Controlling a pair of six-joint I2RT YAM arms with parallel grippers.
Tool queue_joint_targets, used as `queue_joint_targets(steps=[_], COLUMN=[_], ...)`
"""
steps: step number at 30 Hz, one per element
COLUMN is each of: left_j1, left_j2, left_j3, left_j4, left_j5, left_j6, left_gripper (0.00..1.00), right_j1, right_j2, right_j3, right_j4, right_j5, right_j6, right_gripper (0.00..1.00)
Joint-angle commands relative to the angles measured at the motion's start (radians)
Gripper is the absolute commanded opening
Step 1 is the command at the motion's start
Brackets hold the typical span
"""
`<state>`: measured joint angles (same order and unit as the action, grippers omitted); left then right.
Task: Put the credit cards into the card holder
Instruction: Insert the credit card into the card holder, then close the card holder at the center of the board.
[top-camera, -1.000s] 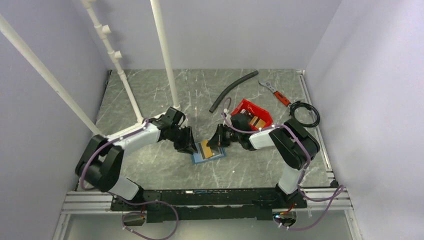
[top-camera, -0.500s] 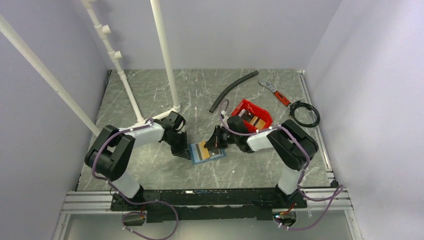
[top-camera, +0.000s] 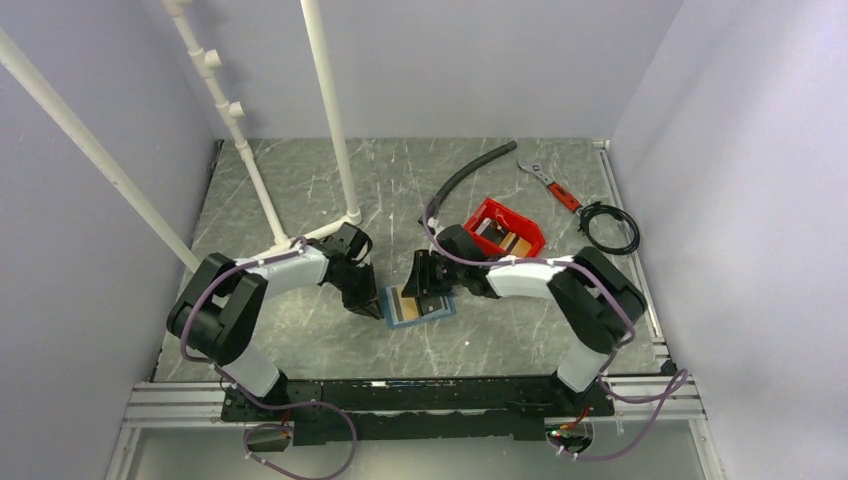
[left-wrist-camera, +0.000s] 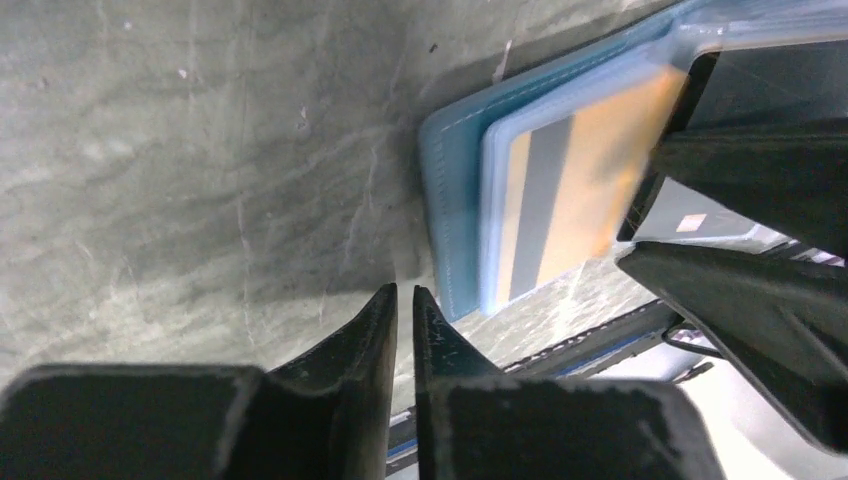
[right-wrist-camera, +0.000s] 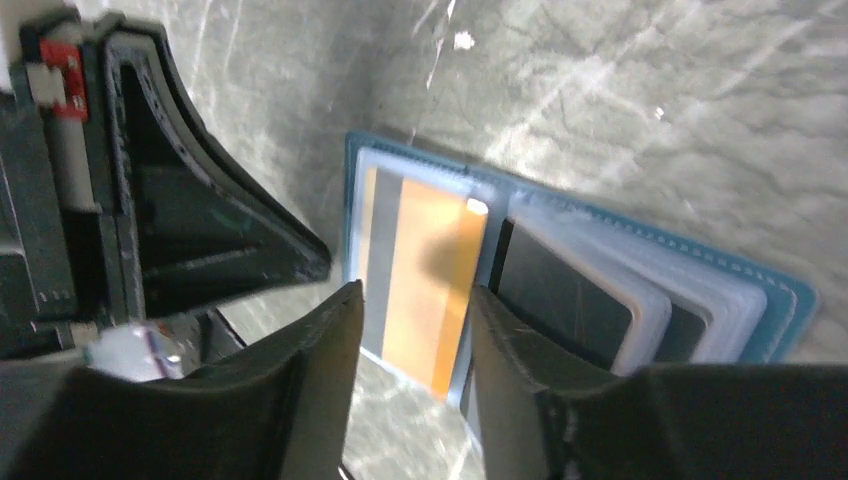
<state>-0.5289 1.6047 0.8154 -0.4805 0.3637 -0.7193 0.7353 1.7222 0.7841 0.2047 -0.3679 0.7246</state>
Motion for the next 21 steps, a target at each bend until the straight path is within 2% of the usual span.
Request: queue_joint_targets(steps=[1, 4, 6, 7, 10, 14, 18, 21], left_j1=[0.015, 0.040, 0.054, 0.059, 0.065, 0.080, 0.084, 0.081], left_j2=[-0.092, -0.136, -0.139, -0.130, -0.068, -0.039, -0.031, -0.065], left_j3=[0.000, -0.021, -0.037, -0.044, -0.039, -0.070, -0.139, -0.172], left_j4=[-0.025, 0.000, 0.044, 0.069, 0.108, 0.245, 0.515, 0.683], left_j5=[0.003, 0.043, 0.074, 0.093, 0.125, 0.187, 0.321, 0.369], left_j6=[0.012, 0.000, -0.009, -0.014, -0.019, -0.040, -0.110, -0.163], left_gripper=[0.22, 0.38, 0.47, 0.48, 0.48, 0.45, 0.45, 0.44], right_j1=[-0.001, -0.001, -0.003, -0.008, -0.015, -0.029, -0.054, -0.055], right_j2=[-0.155, -0.194, -0.194, -0.184, -0.142, -0.124, -0.097, -0.083], right_j3=[0.048, 0.077, 0.086, 0.086, 0.097, 0.068, 0.024, 0.000], right_j4=[-0.384, -0.504, -0.525, -0.525, -0.526, -0.482, -0.405, -0.362], right_j5=[0.124, 0.178, 0.203, 0.206, 0.228, 0.272, 0.197, 0.143], right_j6=[-0.231, -0.313, -0.351, -0.360, -0.371, -0.368, -0.348, -0.327], right_gripper=[0.52, 0.61, 0.62, 0.61, 0.47, 0.35, 0.33, 0.33])
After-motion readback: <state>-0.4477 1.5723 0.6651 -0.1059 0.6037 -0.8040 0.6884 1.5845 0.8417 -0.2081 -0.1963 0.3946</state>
